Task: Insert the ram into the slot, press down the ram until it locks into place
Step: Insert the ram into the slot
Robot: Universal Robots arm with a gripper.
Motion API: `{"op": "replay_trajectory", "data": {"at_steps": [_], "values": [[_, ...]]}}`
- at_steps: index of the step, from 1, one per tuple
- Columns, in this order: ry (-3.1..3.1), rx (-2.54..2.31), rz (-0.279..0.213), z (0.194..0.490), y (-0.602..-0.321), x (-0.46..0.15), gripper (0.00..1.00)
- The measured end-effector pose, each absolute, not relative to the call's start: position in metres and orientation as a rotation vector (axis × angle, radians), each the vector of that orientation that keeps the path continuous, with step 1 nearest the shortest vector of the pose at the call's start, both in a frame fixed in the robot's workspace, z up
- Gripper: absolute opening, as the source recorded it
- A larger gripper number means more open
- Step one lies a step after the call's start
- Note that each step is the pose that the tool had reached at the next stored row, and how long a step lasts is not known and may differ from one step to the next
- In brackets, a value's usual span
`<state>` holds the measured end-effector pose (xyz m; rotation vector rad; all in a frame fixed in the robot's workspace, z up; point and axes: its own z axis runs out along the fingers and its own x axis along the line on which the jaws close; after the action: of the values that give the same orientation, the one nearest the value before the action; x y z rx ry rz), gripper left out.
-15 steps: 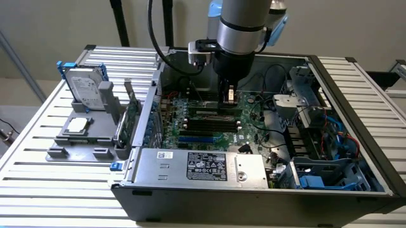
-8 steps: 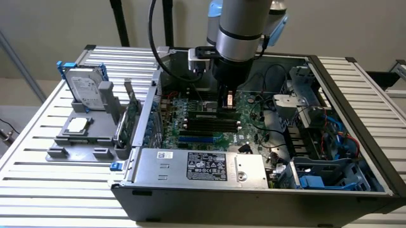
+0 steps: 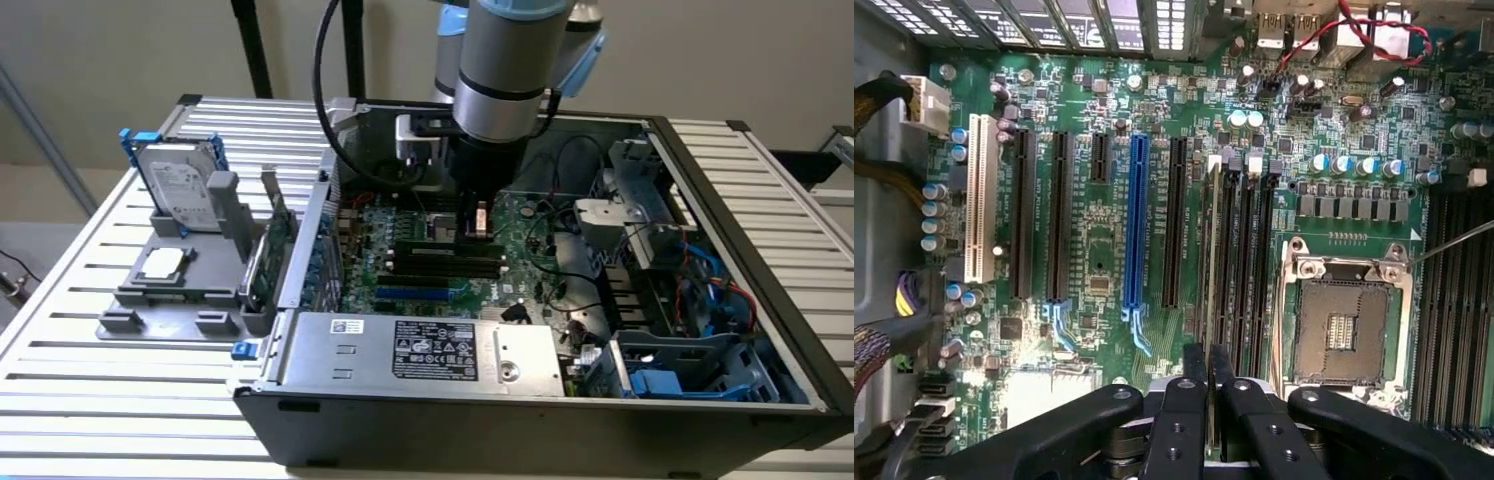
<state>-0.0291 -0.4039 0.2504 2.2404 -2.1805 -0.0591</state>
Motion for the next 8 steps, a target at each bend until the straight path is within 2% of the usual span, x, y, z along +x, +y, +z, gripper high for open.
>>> {"op": "replay_trajectory", "data": {"at_steps": [8], "values": [[-2.174,2.232,-0.075,0.2398,-0.401,-0.029,0.13]]}}
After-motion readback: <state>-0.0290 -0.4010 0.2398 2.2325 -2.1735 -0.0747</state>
